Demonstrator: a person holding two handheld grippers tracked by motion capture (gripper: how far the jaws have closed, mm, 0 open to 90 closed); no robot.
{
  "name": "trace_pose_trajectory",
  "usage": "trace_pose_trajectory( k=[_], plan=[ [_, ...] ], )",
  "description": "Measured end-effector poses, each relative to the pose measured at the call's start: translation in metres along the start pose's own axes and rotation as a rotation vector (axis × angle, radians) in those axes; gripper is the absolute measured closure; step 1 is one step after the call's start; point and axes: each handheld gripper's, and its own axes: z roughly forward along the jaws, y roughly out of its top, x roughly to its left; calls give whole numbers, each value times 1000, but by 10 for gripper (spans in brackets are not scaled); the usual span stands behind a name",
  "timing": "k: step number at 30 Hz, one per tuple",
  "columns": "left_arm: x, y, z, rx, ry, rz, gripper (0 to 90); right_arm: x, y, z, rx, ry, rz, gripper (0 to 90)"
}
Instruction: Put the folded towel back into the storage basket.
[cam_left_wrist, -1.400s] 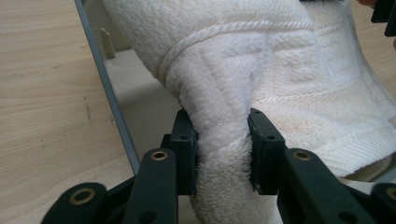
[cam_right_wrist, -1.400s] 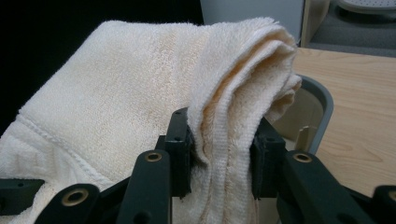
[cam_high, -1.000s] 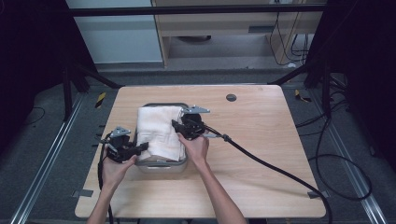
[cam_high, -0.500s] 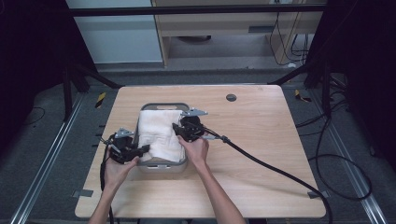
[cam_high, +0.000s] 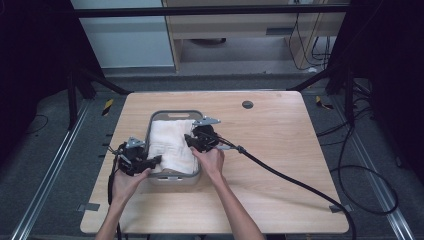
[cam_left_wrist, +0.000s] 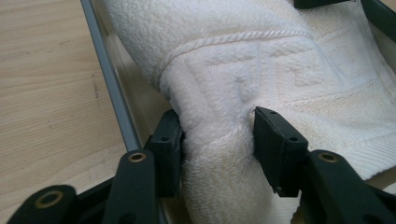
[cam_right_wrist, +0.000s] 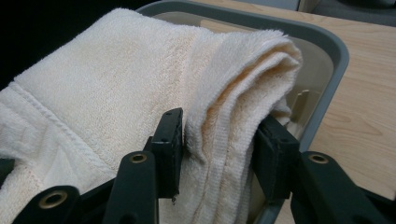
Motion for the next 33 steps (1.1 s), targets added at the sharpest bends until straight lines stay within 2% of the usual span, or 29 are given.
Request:
trace_pose_trajectory(
  k=[6, 7, 9, 18, 21, 27, 28, 31, 33],
  plan=[
    [-1, 3, -9, -52, 23, 18, 458, 1, 0, -3, -24, -21, -49, 488],
    [0, 4, -13, -74, 16, 15, 456, 2, 1, -4, -36, -35, -60, 474],
    [0, 6, -19, -104, 16, 12, 451, 3, 3, -7, -54, -34, -69, 467],
    [-4, 9, -36, -172, -11, 17, 426, 5, 17, -31, -127, -29, -106, 394],
    [-6, 10, -44, -209, -17, 26, 408, 7, 23, -47, -165, -25, -136, 328],
    [-3, 7, -53, -253, -12, 22, 367, -3, 27, -76, -218, -21, -127, 248],
    [-3, 7, -53, -253, -12, 22, 361, -3, 27, -76, -218, -21, -127, 248],
    [-1, 3, -56, -271, -6, 27, 339, -14, 24, -94, -236, -22, -124, 223],
    [-1, 2, -56, -276, 0, 33, 335, -18, 22, -99, -241, -24, -121, 214]
  ],
)
